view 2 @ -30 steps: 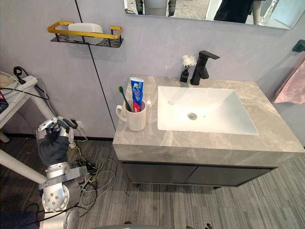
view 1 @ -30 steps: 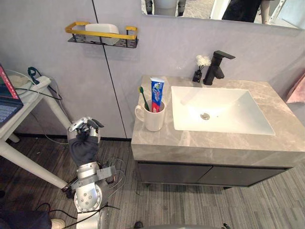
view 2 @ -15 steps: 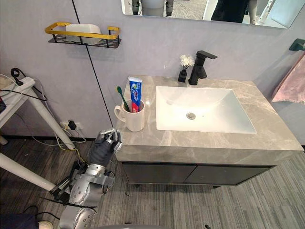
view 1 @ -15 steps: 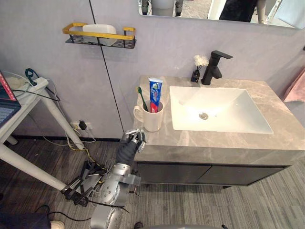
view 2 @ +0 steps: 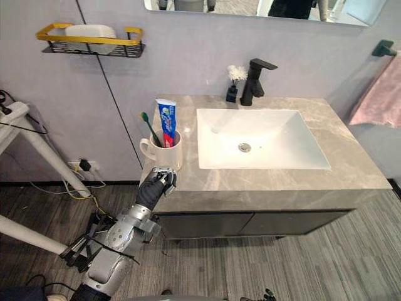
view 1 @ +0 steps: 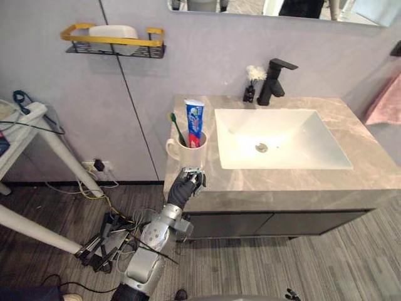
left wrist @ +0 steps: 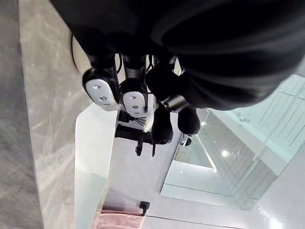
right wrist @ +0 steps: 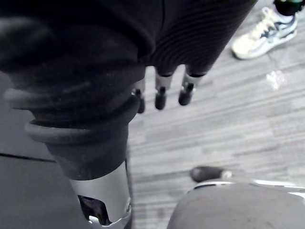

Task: Organize washtable

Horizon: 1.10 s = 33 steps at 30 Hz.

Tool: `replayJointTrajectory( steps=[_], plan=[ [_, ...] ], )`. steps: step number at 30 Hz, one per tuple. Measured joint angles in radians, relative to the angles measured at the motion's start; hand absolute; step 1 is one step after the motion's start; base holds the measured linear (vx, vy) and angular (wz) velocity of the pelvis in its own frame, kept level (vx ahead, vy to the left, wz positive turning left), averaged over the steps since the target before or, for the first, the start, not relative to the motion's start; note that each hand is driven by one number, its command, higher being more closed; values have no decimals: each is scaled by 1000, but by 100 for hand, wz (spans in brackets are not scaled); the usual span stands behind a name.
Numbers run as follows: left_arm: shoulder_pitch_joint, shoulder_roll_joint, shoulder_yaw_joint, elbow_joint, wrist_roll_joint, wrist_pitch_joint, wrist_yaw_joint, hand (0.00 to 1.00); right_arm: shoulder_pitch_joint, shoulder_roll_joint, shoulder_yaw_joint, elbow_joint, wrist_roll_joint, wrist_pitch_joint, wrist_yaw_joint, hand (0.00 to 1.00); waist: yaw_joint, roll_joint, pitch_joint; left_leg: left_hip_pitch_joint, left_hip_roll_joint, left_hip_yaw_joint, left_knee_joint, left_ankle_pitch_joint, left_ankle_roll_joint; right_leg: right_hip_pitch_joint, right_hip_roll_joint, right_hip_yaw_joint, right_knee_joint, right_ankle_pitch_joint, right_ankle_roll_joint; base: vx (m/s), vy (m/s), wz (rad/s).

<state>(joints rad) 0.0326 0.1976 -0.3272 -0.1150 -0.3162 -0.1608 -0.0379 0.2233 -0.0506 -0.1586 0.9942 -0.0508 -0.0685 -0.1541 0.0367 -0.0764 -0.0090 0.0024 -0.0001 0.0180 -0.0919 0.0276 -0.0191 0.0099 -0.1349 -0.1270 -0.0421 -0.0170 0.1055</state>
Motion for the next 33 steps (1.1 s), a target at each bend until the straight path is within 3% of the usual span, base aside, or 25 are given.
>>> replayJointTrajectory(
  steps=[6,13,24,33],
  plan=[
    [-28,-9,11,39,71,9,22,100,0,1,9,-10,-2,2,5,0,-6,-7,9,-6,-1,15,0,-1,1,-7,0,18,-17,13,3,-17,2,-8],
    [-57,-39,71,98,194,70,75,100,1,6,22,-43,-35,4,16,0,-21,-13,19,-15,1,39,0,-2,1,-17,3,31,-30,25,-1,-24,-4,-5],
    [-102,-61,107,116,226,78,106,100,5,10,22,-79,-39,7,25,0,-21,-13,25,-26,9,68,0,-2,2,-43,11,64,-30,37,-4,-31,-9,-9],
    [-132,-76,228,116,251,89,161,100,15,7,41,-117,-62,6,26,0,-22,-10,31,-28,18,82,0,-3,-1,-52,20,80,-37,45,-11,-20,-8,-5]
  ],
)
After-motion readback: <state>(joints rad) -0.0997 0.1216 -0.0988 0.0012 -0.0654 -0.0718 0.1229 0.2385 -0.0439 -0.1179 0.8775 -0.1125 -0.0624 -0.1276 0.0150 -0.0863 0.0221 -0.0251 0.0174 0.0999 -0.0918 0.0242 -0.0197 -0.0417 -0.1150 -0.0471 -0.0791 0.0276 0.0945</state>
